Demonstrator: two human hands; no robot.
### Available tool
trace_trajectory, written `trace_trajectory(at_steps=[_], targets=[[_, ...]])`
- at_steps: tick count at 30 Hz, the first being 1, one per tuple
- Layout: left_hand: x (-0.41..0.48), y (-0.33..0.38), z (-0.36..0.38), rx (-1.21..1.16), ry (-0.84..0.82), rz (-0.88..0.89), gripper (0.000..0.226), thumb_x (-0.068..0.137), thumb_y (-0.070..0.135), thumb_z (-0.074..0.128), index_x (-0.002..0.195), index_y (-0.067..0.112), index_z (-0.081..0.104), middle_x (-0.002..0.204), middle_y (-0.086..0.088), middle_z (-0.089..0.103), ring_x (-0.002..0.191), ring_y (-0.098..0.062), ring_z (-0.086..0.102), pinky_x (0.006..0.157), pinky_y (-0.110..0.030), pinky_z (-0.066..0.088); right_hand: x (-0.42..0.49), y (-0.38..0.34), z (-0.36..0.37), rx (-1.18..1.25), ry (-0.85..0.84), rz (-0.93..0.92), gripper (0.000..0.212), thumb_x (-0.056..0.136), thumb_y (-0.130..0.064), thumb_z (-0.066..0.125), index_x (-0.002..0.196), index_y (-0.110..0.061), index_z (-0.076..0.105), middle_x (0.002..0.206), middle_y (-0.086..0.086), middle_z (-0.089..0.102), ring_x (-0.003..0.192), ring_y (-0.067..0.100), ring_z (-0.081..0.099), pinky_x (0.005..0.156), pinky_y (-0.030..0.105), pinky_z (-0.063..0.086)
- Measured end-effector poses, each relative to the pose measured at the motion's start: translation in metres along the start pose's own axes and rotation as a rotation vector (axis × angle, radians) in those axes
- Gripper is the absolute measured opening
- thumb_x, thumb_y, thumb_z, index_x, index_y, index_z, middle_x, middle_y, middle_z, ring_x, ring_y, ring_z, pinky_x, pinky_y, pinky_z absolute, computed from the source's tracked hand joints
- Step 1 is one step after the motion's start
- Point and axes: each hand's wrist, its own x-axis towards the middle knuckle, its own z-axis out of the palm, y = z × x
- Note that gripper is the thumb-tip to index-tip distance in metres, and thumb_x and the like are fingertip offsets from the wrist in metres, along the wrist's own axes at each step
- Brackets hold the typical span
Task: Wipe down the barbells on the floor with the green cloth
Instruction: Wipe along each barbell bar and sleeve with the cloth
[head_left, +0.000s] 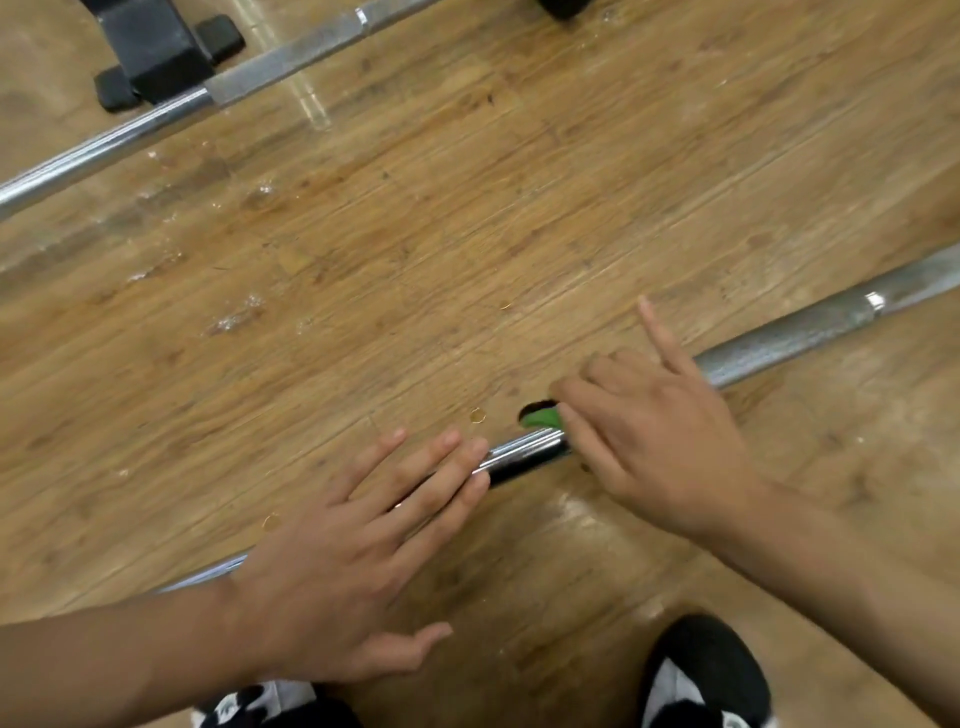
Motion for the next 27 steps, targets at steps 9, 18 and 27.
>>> trace_trajectory(at_steps=[9,18,27], targets=[[0.001,-0.006,0.004,-0.016,-0.001,0.004,0.11,0.088,0.081,0.044,0.161,0.001,0.03,0.172,-0.02,0.018,0.159,-0.038,0.018,0.124,-0.059,0.02,0.015,-0.025,0.013,0.034,0.082,0.189,0.025,0.098,-0.021,0.045,0.086,-0.012,0.064,0.08,0.01,0.057,0.082,0.035,0.055,0.104,0.052,0.045],[0.007,-0.032,0.006,-0.003,0.02,-0.015,0.107,0.09,0.078,0.047,0.164,0.004,0.025,0.173,-0.016,0.018,0.16,-0.038,0.017,0.124,-0.059,0.02,-0.003,0.073,0.007,-0.11,0.167,0.354,0.04,0.109,-0.032,0.037,0.113,-0.011,0.071,0.097,0.013,0.061,0.096,0.039,0.058,0.122,0.058,0.024],[0.018,-0.067,0.005,-0.012,0.014,-0.039,0.097,0.1,0.071,0.037,0.165,0.003,0.017,0.174,-0.016,0.011,0.161,-0.035,0.011,0.126,-0.055,0.017,0.058,-0.019,0.03,0.036,0.135,-0.119,0.029,0.105,-0.031,0.047,0.118,-0.015,0.068,0.1,0.006,0.065,0.095,0.028,0.06,0.125,0.048,0.025]])
